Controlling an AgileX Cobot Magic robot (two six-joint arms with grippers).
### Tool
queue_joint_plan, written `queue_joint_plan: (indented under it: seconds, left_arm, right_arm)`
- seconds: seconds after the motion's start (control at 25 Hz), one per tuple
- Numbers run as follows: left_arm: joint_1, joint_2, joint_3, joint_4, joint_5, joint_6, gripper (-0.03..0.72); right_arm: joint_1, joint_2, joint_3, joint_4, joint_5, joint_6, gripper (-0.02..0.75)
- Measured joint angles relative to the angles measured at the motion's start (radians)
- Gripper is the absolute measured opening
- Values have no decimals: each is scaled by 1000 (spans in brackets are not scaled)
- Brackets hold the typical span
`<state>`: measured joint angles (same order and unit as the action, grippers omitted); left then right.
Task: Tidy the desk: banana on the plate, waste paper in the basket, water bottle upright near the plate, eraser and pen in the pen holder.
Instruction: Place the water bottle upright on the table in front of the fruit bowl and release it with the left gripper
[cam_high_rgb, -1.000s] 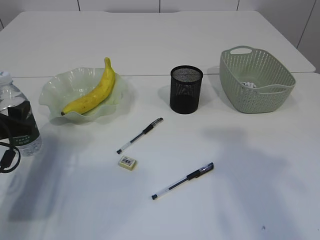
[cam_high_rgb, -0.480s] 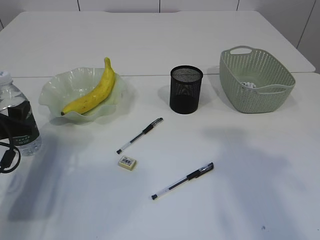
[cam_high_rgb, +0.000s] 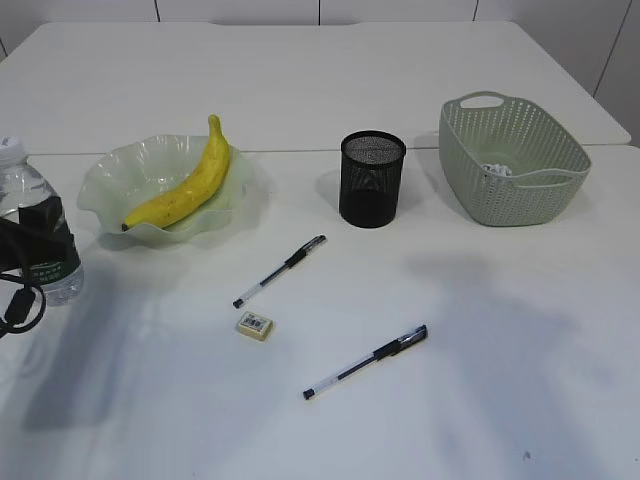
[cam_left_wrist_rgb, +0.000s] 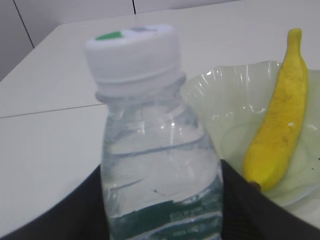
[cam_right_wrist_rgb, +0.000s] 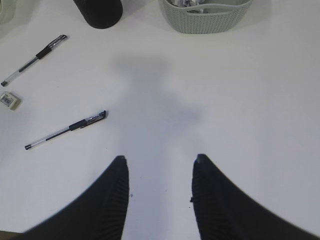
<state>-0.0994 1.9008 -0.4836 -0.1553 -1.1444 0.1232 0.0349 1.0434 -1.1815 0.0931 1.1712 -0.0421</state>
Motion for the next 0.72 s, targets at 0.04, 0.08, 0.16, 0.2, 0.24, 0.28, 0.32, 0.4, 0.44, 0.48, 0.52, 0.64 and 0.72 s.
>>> queue_joint_plan:
  seconds: [0.04,0.08,0.16,0.2,0.24,0.28,0.32,0.4,0.44,0.48,0.52,0.64,0.72]
  left_arm:
    - [0,2,-6,-2,5,1,383]
    - [0,3,-8,-7,5,1,383]
    - [0,5,-11,-16,5,2,383]
    - [2,5,-13,-20,5,2,383]
    - [6,5,-13,-20,7,2,383]
    - [10,5,-15,-20,10,2,383]
    - [17,5,-17,-22,10,2,383]
    - [24,6,-22,-24,13,2,383]
    - [27,7,-25,-26,17,2,383]
    - [30,7,-26,-29,16,2,383]
    - [31,7,-29,-31,19,2,383]
    - [31,12,-40,-32,26,2,383]
    - [31,28,-58,-32,22,3,383]
  right_arm:
    - [0,0,0,-1,0,0,315]
    - [0,0,0,-1,0,0,315]
    - [0,0,0,-1,0,0,314]
    - [0,0,0,-1,0,0,314]
    - [0,0,0,-1,0,0,314]
    - [0,0,0,-1,0,0,314]
    - [0,0,0,-1,0,0,314]
    - [0,0,0,-1,0,0,314]
    - [0,0,0,-1,0,0,315]
    - [0,0,0,-1,0,0,315]
    - [0,0,0,-2,0,0,315]
    - [0,0,0,-2,0,0,315]
    - [0,0,0,-2,0,0,315]
